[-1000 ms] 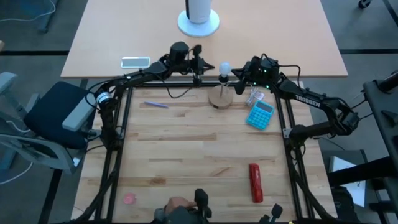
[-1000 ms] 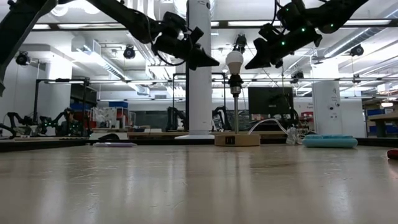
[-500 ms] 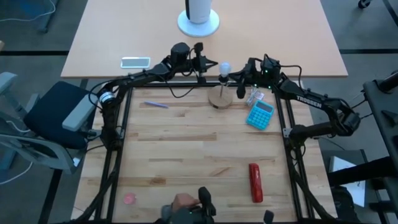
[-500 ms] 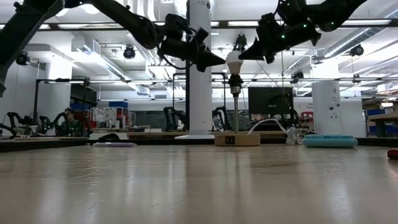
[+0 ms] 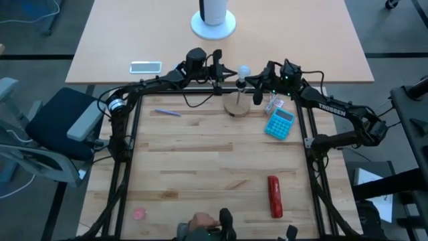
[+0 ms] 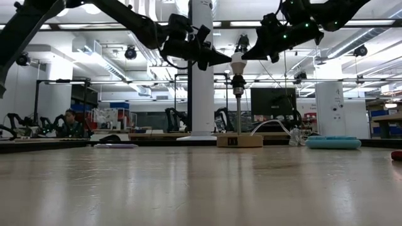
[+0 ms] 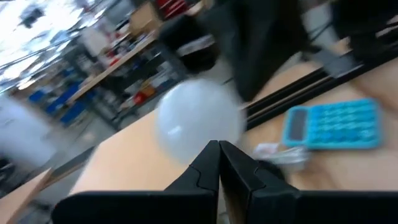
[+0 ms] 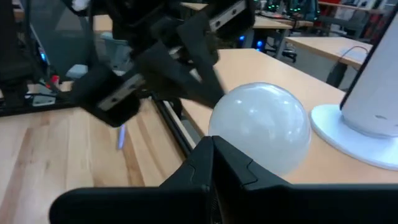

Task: Screw lightbulb
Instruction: Remove the lightbulb from the lamp

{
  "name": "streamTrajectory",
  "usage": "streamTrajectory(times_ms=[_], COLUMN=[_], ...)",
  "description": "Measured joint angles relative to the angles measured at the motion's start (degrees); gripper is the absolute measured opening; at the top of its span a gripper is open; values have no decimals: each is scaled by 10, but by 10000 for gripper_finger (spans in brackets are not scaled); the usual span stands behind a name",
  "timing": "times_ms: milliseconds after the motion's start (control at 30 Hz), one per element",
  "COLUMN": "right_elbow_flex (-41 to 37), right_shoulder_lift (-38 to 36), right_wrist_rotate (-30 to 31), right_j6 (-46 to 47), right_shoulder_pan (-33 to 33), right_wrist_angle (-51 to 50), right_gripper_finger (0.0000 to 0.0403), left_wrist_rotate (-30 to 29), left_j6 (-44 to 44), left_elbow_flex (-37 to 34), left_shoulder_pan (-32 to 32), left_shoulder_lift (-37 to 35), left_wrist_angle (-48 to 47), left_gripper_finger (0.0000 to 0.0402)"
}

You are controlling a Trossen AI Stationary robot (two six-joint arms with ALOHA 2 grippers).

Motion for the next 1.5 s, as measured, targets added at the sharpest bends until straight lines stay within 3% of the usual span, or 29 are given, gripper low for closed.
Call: streamTrajectory(times_ms=[100,233,533,667,767,867,967,1200,1333,1500], right_elbow_flex=[0,0,0,0,0,0,0,0,0,0], right_shoulder_lift=[-2,-11,-17,-16,-11,-11,-11,8,25,33], right_wrist_rotate=[32,50,65,119,109,32,-23,-40,-56,-59], right_j6=[1,-8,-18,-16,10,38,65,119,80,52], right_shoulder_pan=[0,-2,-8,-14,-29,-54,-75,-82,-74,-70], right_wrist_angle=[-8,-28,-48,-79,-81,-78,-80,-77,-57,-15], right_gripper_finger=[0,0,0,0,0,5,34,162,231,285], left_wrist_rotate=[37,31,-91,-115,-115,-115,-113,-72,-69,-64], left_j6=[1,3,22,14,13,13,13,2,0,0], left_elbow_flex=[0,0,1,1,1,1,1,1,0,0], left_shoulder_pan=[-1,2,19,26,26,26,28,27,27,26], left_shoulder_lift=[-4,-20,-34,-30,-22,-9,-1,2,2,2], left_wrist_angle=[-19,-49,-74,-82,-79,-75,-76,-73,-71,-71], left_gripper_finger=[0,0,0,0,0,0,0,0,0,0])
